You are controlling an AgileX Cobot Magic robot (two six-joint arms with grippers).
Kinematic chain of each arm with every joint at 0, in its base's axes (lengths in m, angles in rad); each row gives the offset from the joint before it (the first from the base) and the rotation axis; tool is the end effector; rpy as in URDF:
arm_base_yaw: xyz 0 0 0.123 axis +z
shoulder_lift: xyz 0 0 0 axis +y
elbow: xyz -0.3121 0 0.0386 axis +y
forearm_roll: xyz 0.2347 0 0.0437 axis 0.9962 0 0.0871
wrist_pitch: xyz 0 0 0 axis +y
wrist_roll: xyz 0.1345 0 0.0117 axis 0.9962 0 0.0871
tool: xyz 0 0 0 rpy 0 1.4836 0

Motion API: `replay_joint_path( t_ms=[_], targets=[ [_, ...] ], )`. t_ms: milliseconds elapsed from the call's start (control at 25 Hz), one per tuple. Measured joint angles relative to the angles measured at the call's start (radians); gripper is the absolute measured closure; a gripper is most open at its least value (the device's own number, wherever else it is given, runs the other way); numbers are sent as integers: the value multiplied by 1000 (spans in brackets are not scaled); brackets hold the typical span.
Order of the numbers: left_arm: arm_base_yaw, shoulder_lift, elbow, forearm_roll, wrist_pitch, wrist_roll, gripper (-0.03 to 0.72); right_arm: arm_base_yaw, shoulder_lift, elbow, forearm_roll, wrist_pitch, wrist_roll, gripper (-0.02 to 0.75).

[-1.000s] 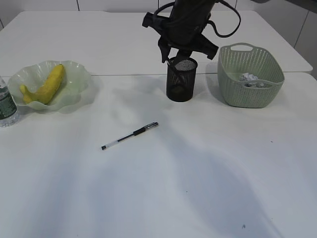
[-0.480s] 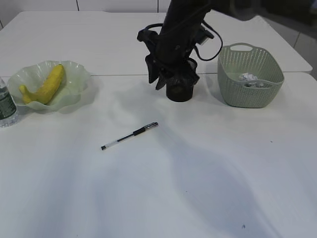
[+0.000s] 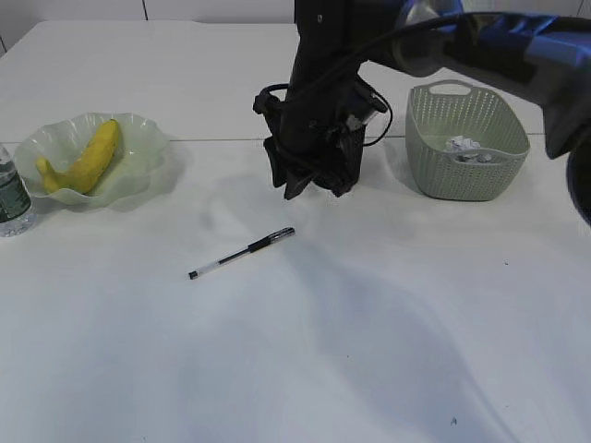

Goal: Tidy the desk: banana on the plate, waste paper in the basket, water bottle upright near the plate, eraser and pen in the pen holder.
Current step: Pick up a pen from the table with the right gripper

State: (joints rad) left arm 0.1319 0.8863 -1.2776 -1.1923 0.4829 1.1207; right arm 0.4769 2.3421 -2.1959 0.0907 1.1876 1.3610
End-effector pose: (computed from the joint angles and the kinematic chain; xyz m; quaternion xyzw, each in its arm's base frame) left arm 0.1560 -0.0381 0.5536 0.1300 0.5961 -0.0917 0.7870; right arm 0.4628 0.2519 0.2014 0.4307 0.8869 0.1550 0.0626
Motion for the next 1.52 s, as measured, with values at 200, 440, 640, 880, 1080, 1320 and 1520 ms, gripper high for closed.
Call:
replay_joint_path(
  t_ms=[200,440,640,880,1080,1320,1520],
  targets=[
    [0,-18,2,10,9,-13,245,0,51,0,20,2,13,568],
    [0,-28,2,33,39,-23,245,0,70,0,19,0,25,568],
    [0,-28,2,42,49,-28,245,0,85,0,19,-72,18,568],
    [0,-35,27,43,53,-28,245,0,96,0,15,-100,-4,568],
    [0,-65,90,44,10,-28,245,0,101,0,19,-100,-6,568],
    [0,-84,104,45,-8,-28,245,0,115,0,25,-100,-9,552],
    [0,-84,104,45,-9,-28,245,0,117,0,21,-108,-9,503]
  ],
)
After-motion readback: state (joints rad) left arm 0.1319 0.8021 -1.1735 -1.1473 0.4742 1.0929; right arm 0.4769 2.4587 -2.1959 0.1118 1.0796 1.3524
